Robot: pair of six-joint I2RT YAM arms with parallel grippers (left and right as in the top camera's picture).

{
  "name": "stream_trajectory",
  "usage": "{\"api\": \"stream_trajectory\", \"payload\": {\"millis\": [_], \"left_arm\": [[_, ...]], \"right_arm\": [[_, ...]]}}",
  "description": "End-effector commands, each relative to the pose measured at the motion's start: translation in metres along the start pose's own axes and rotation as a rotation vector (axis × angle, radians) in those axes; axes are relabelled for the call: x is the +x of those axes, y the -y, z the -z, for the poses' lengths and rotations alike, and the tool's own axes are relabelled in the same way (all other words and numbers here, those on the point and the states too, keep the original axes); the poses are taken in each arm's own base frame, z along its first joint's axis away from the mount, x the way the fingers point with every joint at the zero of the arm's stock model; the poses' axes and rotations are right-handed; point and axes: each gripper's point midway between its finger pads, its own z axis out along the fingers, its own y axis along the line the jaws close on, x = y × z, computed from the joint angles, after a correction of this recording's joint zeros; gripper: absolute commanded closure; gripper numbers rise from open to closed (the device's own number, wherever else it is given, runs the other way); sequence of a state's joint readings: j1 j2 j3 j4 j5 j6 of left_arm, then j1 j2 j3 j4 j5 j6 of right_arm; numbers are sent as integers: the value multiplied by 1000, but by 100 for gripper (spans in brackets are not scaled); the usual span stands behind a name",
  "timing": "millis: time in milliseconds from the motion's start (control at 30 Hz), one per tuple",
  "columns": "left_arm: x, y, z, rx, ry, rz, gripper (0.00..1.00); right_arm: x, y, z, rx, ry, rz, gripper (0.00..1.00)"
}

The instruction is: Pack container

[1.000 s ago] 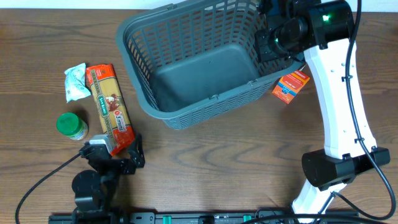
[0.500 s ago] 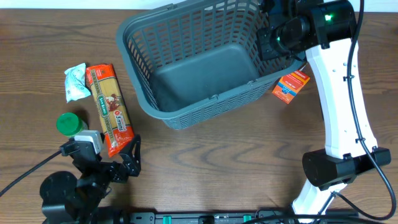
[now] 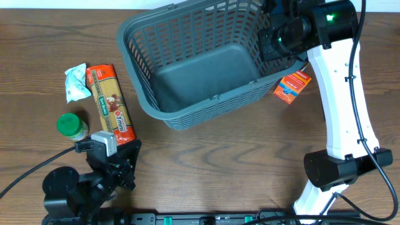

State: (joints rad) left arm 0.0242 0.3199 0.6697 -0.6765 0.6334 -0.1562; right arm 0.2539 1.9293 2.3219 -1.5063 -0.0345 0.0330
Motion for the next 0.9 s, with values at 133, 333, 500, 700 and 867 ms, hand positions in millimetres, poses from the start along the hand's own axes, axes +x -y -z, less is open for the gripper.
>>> {"api": "stream_trajectory", "payload": {"millis": [133, 333, 500, 700, 867], "left_arm": [[20, 21, -20, 135, -153, -18, 94], [26, 34, -44, 182, -222, -92, 95], [30, 37, -59, 157, -236, -184, 94], [19, 29, -76, 68, -190, -242, 94], [10, 26, -89, 13, -150, -317, 94]], "right_arm": [[-9, 3, 14, -4, 59, -5, 99], [-9, 3, 14, -4, 58, -22, 99], [-7, 3, 14, -4, 51, -24, 99], [-7, 3, 14, -4, 50, -27, 99], [-6, 3, 14, -4, 49, -27, 99]]}}
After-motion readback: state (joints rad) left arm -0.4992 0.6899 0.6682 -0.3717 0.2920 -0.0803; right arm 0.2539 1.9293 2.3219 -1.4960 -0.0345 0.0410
